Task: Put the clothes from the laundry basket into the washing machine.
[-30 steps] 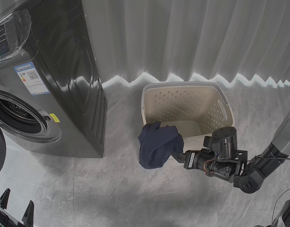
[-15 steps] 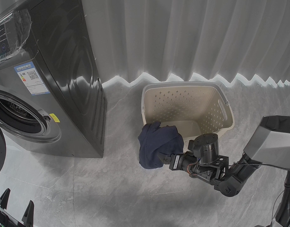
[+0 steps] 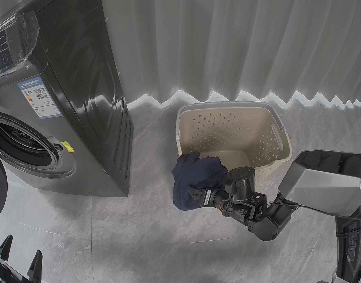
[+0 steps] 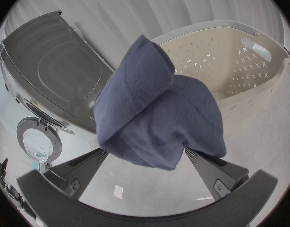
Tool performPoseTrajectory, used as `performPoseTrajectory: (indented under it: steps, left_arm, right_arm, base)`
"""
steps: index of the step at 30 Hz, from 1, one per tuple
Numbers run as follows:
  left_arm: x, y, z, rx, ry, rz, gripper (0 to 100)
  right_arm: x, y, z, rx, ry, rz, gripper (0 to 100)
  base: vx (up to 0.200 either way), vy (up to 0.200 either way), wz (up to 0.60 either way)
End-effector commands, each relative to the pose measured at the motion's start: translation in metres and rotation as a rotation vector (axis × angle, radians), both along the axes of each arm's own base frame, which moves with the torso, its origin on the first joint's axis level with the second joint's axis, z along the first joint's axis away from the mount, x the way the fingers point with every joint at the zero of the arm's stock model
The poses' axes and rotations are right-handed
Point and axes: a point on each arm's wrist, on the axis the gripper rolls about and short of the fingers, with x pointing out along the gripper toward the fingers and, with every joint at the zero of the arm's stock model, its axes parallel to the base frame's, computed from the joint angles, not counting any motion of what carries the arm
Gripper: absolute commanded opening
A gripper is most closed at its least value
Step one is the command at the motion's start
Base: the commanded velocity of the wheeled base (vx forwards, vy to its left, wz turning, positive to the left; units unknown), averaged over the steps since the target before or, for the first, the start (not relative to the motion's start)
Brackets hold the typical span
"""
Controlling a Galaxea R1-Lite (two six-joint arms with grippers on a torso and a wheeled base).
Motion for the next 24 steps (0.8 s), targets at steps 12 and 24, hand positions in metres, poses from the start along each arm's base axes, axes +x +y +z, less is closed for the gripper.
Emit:
performPoseTrajectory:
  steps: [12,24]
  left_arm:
    - [0.001,0.000,-0.005,-0.002,0.011,0.000,100]
    - [0.001,0.000,-0.005,-0.002,0.011,0.000,100]
  right_arm:
    - [-0.002,0.006,-0.008,0.002,-0.025,0.020,0]
    - [-0.058,-0.021,0.073,0.046,-0.286,0.106,0]
  base:
    - [0.000,0.000,0.00]
    - [0.000,0.000,0.00]
